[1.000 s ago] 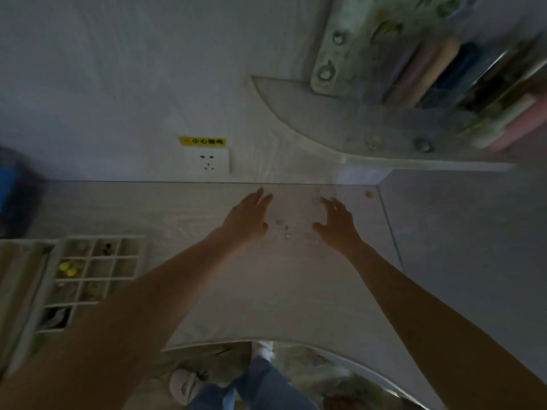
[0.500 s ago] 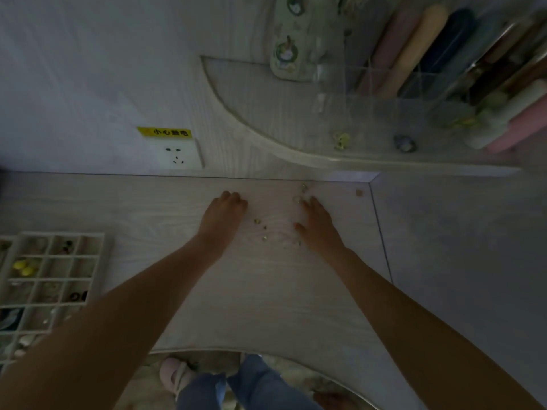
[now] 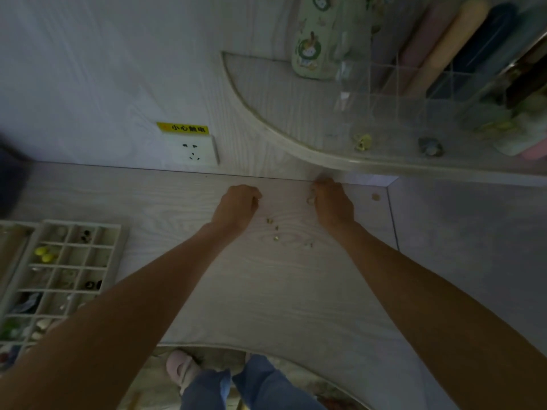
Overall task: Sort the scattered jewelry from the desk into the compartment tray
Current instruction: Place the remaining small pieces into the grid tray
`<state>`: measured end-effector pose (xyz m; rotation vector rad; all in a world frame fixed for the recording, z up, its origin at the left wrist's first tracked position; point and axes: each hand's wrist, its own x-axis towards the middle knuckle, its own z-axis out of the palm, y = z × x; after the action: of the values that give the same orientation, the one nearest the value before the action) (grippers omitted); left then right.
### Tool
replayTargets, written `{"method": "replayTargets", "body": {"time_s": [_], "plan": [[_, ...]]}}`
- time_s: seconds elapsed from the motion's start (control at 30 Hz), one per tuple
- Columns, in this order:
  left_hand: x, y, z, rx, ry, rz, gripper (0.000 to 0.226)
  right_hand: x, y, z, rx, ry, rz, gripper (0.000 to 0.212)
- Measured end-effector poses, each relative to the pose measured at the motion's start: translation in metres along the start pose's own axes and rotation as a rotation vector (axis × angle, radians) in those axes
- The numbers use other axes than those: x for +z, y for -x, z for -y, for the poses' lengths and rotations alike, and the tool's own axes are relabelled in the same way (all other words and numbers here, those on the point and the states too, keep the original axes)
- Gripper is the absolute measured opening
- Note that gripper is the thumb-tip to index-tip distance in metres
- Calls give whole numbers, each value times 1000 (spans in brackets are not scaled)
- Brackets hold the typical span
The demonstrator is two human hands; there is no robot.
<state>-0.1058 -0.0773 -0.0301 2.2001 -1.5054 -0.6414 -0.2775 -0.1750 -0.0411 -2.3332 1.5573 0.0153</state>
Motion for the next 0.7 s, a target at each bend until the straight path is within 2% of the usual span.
{"method": "replayTargets", "body": {"time_s": [0.17,0.3,0.43,0.57,0.7], "plan": [[-10,6,5,-138,324,-36,19,6,-7,-2,-34,39,-55,27],[-25,25,11,-245,686,-90,15,-3,-1,6,-75,52,-103,24],[-46,52,16,-217,846,-96,22,-13,19,35,-75,-353,-157,25],[-69,77,31,-161,825,-132,24,-11,40,83,117,-957,136,17],[-97,101,67,-143,724,-179,23,-4,57,126,100,-1084,274,16]]}}
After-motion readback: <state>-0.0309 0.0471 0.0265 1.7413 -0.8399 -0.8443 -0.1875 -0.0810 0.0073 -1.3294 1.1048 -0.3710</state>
